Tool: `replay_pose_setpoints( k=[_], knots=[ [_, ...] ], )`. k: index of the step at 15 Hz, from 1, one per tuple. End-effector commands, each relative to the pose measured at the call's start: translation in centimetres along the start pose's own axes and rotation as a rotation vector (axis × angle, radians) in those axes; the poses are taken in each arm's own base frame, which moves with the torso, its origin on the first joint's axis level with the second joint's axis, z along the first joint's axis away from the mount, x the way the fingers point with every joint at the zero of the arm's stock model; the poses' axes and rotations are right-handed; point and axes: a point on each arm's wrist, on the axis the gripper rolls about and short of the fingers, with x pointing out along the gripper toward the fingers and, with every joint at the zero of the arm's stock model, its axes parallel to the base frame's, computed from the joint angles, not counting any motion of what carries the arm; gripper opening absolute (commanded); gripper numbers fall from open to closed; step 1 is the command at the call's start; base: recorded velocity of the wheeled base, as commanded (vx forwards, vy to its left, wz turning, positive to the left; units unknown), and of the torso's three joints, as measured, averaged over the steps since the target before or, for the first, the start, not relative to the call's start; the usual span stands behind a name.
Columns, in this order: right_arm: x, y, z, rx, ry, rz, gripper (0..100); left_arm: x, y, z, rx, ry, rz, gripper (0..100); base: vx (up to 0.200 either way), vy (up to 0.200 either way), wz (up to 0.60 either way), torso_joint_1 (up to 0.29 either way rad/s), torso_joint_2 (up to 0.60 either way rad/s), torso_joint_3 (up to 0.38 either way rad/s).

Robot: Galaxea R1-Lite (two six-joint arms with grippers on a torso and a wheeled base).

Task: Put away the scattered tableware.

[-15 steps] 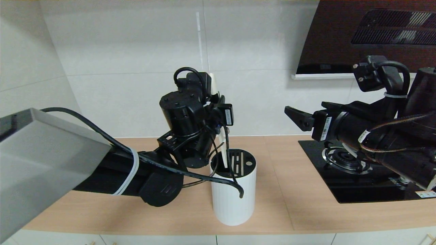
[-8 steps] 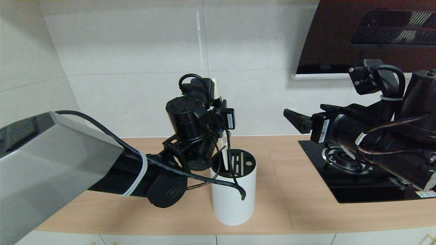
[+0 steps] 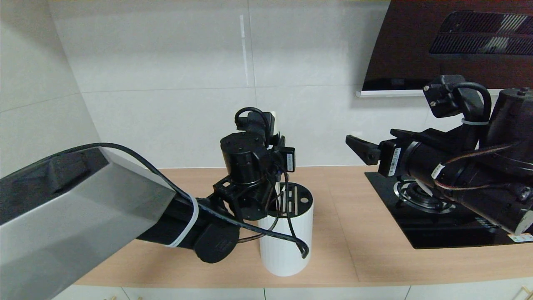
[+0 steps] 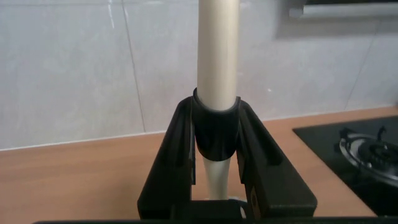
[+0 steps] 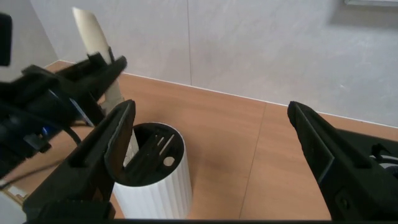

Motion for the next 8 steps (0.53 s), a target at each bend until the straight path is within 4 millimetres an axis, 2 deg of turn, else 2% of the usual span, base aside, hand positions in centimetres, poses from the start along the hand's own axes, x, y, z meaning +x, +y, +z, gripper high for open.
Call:
replay_pose_setpoints(
  k=[1,8],
  knots=[
    [0.0,0.0,-0.1,-0.002,0.002,0.001,100,0.0,-0.4,-1.1,0.012,0.025,-0.009,0,0.0,0.0,0.0,0.0,0.0,0.0],
    [0.3,0.1,-0.3,-0.003,0.011,0.0,100,-0.4,-0.5,-3.8,0.05,0.101,-0.003,0,0.0,0.0,0.0,0.0,0.0,0.0]
  ],
)
